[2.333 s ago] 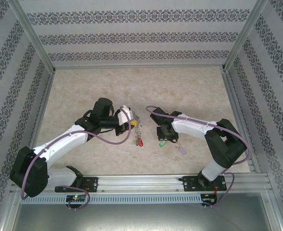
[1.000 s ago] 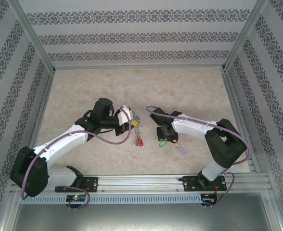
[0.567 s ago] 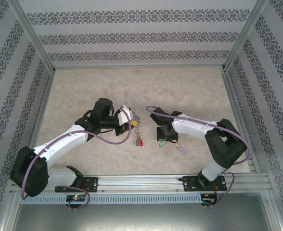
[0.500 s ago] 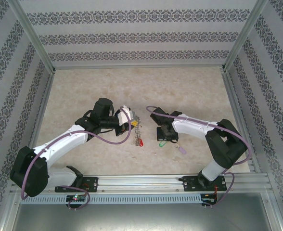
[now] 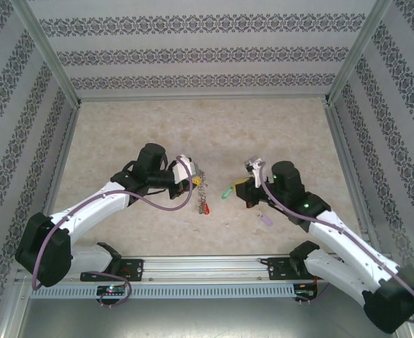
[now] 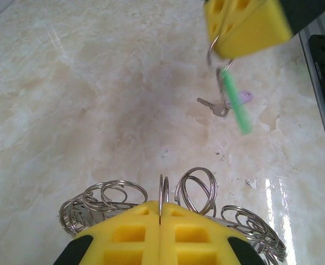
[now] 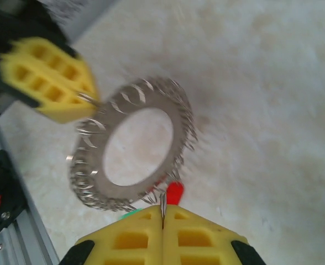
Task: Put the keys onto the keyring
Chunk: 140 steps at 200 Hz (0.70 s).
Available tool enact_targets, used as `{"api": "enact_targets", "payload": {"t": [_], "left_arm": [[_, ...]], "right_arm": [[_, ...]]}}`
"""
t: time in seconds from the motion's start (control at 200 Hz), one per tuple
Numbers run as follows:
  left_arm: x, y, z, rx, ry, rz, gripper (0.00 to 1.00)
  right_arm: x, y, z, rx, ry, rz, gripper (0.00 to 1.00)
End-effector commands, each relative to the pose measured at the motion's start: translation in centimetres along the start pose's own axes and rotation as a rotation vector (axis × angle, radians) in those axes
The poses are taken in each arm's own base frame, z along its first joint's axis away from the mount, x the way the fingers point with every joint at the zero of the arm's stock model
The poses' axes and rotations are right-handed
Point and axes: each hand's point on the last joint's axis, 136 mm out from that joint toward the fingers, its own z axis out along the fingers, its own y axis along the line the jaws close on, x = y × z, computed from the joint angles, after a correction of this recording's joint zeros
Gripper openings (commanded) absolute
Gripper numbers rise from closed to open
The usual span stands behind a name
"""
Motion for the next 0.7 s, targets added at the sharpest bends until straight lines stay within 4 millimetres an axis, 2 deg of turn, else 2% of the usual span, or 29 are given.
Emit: {"api": "enact_targets", "payload": {"t": [0.0, 0.16, 0.315, 0.525, 0.694], "left_arm": [[-1.3, -0.5, 0.0, 0.029, -0.040, 0.027, 0.00], [-1.5, -0.6, 0.1, 0.037, -0.047, 0.028, 0.00], [-1.6, -1.0, 0.1, 0.059, -0.059, 0.028, 0.00], [-1.7, -1.2, 0.4, 0.079, -0.063, 0.025, 0.00], [-1.7, -1.4, 0.6, 0.092, -0.065, 0.024, 0.00]], "right_arm": [[-1.5, 3.2, -1.2, -0.176, -0.084, -0.224, 0.00], [-1.3, 3.7, -1.1, -0.200, -0.087, -0.293, 0.00], [-0.8, 3.3, 0.6, -0.063, -0.036, -0.471, 0.00], [-2.5, 2.9, 2.1, 0.029, -0.045, -0.607, 0.00], [-2.8, 2.5, 2.9, 0.048, -0.006, -0.705, 0.00]]}}
